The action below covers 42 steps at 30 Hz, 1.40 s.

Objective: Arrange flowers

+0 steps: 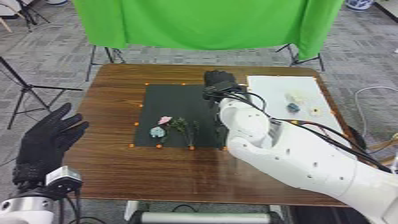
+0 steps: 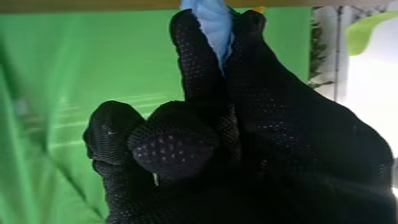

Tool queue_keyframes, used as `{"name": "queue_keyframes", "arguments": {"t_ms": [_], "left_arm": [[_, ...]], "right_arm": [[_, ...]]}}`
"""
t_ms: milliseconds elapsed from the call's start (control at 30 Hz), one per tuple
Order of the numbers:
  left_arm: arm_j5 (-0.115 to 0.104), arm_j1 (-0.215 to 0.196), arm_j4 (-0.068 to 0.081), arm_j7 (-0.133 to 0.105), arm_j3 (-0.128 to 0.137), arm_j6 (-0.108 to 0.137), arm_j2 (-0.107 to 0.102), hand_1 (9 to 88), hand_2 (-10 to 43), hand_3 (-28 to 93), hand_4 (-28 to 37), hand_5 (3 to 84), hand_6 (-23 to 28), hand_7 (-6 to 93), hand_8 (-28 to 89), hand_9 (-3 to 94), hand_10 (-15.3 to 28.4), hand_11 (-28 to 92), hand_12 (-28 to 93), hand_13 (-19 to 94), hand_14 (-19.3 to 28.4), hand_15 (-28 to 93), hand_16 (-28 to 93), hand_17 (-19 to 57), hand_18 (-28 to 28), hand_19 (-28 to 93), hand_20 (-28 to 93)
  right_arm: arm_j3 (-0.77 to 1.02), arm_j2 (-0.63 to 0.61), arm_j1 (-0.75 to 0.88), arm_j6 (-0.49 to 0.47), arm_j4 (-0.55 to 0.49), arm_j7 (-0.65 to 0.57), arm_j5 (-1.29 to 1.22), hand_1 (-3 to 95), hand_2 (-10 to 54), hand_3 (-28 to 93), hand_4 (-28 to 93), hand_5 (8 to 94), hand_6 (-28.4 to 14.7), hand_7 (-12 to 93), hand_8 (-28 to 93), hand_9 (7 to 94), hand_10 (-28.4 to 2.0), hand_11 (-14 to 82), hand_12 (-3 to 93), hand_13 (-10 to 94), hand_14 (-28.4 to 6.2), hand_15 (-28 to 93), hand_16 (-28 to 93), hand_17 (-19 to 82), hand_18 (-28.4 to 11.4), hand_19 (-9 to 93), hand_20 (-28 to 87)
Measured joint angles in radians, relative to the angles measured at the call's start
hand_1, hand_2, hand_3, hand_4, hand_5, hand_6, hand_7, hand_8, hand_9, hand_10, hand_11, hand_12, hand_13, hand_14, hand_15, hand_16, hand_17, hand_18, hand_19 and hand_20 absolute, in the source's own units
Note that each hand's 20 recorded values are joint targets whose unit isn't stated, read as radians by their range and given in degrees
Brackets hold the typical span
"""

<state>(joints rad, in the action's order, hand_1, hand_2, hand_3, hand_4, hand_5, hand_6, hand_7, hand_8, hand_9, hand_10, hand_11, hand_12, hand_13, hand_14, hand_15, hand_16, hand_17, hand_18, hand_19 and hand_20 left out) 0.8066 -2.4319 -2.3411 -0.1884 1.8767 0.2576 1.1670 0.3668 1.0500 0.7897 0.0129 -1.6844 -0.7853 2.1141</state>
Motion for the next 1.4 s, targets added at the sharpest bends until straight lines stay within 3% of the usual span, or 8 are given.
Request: {"name": "queue_keyframes", "arguments": {"t_ms": [233,600,733,1400], "left_arm": [[0.000,0.022,0.005,0.003,-0.004,-0.002,-0.001,25.1,5.4,82,-18.1,38.8,10.4,13.1,-9,36.6,20.3,27,9,27,27.0,49,-10,-8.6,24.2,60,-5],[0.002,0.070,0.028,0.012,-0.027,-0.012,-0.008,25.1,5.5,82,-18.1,38.7,10.3,13.3,-10,36.6,20.3,27,9,27,27.1,49,-10,-8.5,24.2,60,-5],[0.002,0.093,0.037,0.018,-0.036,-0.019,-0.014,25.1,5.4,82,-18.1,38.7,10.3,13.3,-10,36.6,20.3,27,9,27,27.0,49,-10,-8.6,24.2,60,-5],[0.005,0.137,0.053,0.035,-0.054,-0.041,-0.018,25.2,5.4,82,-18.1,38.7,10.4,13.1,-10,36.5,20.3,27,9,27,27.0,49,-10,-8.5,24.2,60,-5]], "right_arm": [[-0.054,0.117,-0.015,0.008,0.042,-0.010,-0.010,55.6,-9.5,85,-28,82.3,-0.4,34,1,93.7,-7.7,15.5,33.5,87,-3.6,74,20,47,-25.5,93,54],[-0.093,0.218,-0.026,0.020,0.119,-0.029,-0.026,55.1,-9.5,85,-28,81.9,-0.3,34,1,93.7,-7.5,15.2,33.7,87,-3.6,74,19,46,-25.5,93,54],[-0.089,0.233,-0.015,0.013,0.129,-0.040,-0.024,54.9,-9.5,85,-28,81.5,-0.3,34,1,93.7,-7.5,14.7,33.9,86,-3.8,74,19,46,-25.3,93,54],[-0.111,0.245,0.010,0.002,0.152,-0.072,-0.035,49.6,-9.5,83,-28,75.8,-2.3,32,-1,90.5,-8.4,14.1,35.1,83,-4.8,75,19,43,-25.5,93,52]]}}
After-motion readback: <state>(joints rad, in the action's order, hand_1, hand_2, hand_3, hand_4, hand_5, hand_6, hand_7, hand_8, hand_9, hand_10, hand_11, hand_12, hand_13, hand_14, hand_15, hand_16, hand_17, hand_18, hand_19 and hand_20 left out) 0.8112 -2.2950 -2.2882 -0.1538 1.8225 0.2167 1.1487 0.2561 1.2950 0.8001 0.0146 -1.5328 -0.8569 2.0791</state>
